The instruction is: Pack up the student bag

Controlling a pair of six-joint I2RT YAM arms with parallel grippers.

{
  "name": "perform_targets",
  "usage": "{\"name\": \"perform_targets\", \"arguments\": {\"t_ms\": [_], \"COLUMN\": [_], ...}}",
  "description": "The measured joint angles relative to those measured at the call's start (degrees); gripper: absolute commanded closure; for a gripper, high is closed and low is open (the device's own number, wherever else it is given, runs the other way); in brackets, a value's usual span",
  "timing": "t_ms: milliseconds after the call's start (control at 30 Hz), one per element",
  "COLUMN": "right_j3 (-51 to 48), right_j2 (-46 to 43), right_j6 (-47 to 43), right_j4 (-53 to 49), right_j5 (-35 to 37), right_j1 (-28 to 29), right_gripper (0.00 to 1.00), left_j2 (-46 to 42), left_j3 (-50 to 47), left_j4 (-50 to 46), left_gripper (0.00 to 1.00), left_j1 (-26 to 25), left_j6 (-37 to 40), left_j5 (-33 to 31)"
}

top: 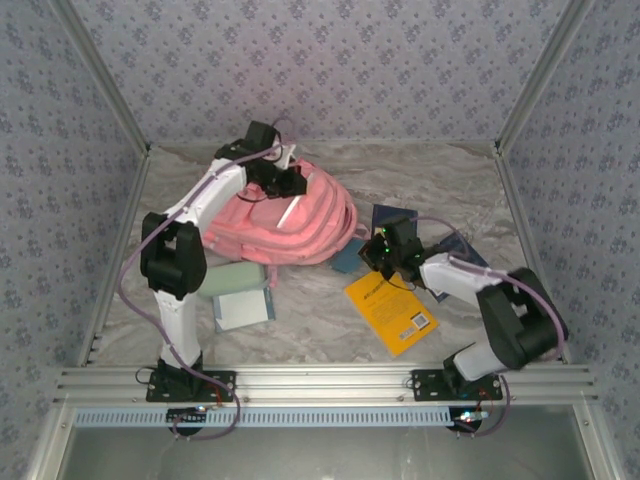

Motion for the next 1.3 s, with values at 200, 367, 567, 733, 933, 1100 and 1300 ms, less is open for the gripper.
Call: {"name": "perform_targets", "arguments": {"t_ms": [200,367,567,733,933,1100,1300], "right_j3": [0.37,4.17,12.70,14.53,18.08,17.90,18.75], "right_j2": [-15.78,-24.57,-25.40,-22.99,-10.05,-2.34,7.13], "right_j6": [-4.92,-11.50,-19.96,-22.62,-22.23,-16.59,-10.14], "right_j4": [-12.15,-20.81,-24.30,-24.13,-22.14,-15.67,-6.32], "right_j5": [9.22,14.45,13.20,9.05,2.34,-0.26,-0.61], "right_j1": [-0.04,-0.13,-0.15,-0.46,-1.07,-1.07,-0.83], "right_gripper": [1.00,1.00,1.00,1.00,0.93,0.96,0.72], "left_j2": [0.00,0.00,0.00,-0.24,-0.85,-2.45,-3.45], "left_j3": [12.72,19.32,22.38,21.55,17.79,13.44,11.32], "left_j4": [-6.27,-9.68,-10.91,-10.14,-7.19,-3.67,-0.85], "left_gripper": [1.00,1.00,1.00,1.00,1.00,1.00,1.00], "left_j1": [3.08,3.28,2.67,1.90,1.81,2.05,2.38], "left_j6": [1.44,2.64,3.52,3.65,2.78,1.40,-0.09], "left_j5": [0.96,4.63,11.58,17.81,23.21,25.44,26.58]}}
